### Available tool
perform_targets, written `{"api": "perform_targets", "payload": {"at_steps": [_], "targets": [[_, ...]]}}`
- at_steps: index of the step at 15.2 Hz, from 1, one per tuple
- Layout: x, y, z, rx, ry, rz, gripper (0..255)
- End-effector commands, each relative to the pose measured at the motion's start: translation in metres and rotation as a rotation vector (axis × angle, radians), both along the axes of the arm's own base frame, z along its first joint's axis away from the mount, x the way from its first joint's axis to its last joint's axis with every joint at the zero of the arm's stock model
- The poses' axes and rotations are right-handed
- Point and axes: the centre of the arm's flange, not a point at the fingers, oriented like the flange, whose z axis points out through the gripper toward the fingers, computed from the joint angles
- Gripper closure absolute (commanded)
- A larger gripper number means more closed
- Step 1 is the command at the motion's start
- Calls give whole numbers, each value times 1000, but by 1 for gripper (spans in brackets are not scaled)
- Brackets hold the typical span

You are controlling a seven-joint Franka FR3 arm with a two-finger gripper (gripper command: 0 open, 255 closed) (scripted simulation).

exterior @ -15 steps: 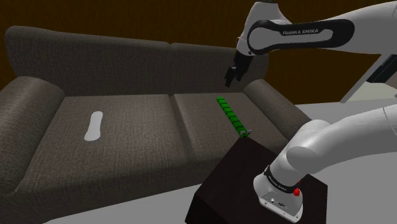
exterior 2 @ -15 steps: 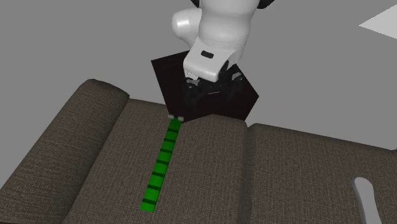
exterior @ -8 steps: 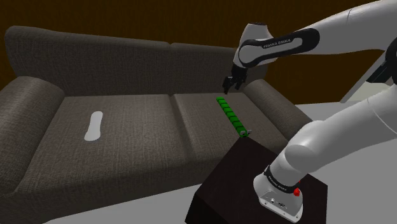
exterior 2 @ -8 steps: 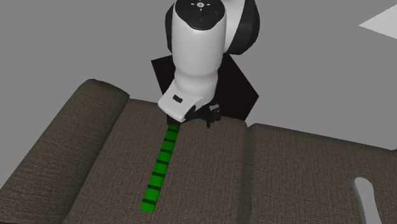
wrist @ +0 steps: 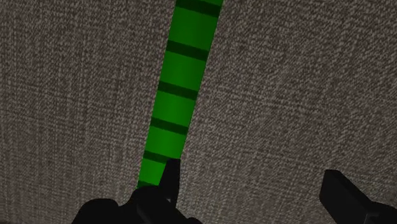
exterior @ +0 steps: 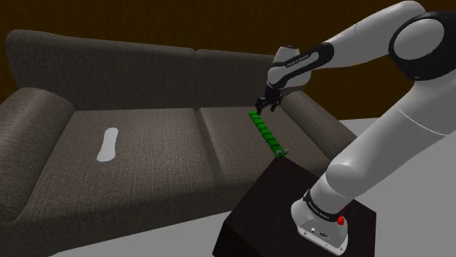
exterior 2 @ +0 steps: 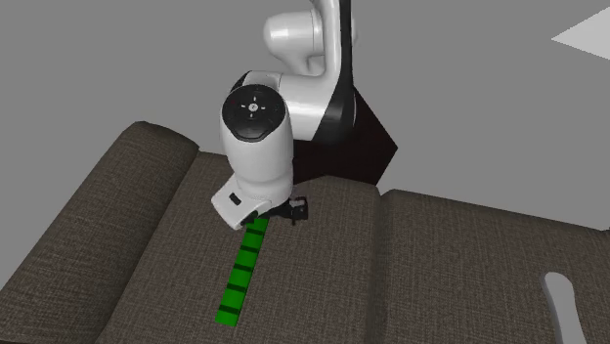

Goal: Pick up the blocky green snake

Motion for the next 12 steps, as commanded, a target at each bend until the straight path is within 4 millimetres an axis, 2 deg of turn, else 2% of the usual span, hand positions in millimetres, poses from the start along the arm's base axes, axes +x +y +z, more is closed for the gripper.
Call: {"api": "perform_targets", "payload": {"at_steps": [1,9,12], "targets": [[0,-17,-26,4,5,-38,0],[-4,-81,-111,27,26,-188,0],[-5,-87,-129,29,27,-201,0]]}}
